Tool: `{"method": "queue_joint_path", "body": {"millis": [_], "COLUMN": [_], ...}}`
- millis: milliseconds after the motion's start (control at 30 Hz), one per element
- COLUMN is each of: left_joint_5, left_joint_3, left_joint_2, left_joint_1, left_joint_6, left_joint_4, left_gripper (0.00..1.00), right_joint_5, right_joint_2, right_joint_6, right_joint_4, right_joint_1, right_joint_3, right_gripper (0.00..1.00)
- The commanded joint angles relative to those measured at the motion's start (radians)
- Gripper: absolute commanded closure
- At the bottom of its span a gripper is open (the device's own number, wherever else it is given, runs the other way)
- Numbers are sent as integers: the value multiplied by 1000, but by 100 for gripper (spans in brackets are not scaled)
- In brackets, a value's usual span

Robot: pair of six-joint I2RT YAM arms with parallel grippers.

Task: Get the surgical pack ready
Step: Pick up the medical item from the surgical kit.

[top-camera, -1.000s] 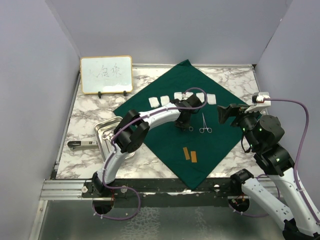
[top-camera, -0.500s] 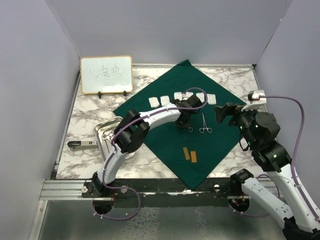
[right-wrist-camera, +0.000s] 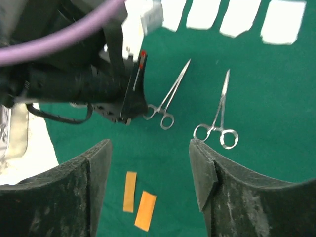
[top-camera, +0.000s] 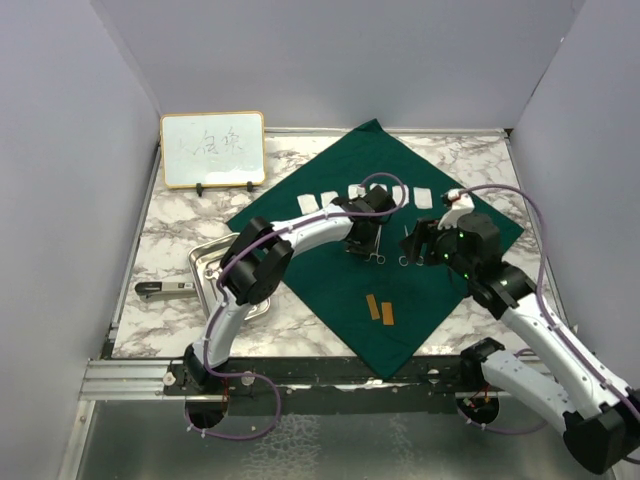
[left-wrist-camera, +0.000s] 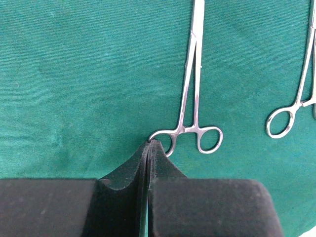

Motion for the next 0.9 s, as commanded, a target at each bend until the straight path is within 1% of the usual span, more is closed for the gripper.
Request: {"method": "queue_joint_path", "body": {"millis": [0, 133, 300, 467, 700, 867], "left_joint_5": [47, 62, 78, 109, 113, 127], "left_joint_3": [-24, -39, -59, -86, -107, -73], "left_joint_2": [-49, -67, -89, -88, -84, -87], "left_joint_1": [7, 10, 20, 36, 38, 42], "left_joint_6": [-9, -10, -14, -12, 0, -10], "left_joint_4": [10, 26, 47, 70, 79, 81], "left_gripper": [100, 100, 100, 100, 100, 100], "right_joint_5": [-176, -265, -222, -233, -347, -504], "right_joint_2": [84, 186, 295, 399, 479, 540], "right_joint_6": [58, 87, 80, 71, 100, 145], "right_joint_4": [90, 176, 190, 232, 362, 439], "right_joint_1": [5, 5, 5, 3, -32, -74], "right_joint_3": [-48, -85, -73, -65, -91, -105], "right_gripper": [37, 39, 43, 44, 45, 40]}}
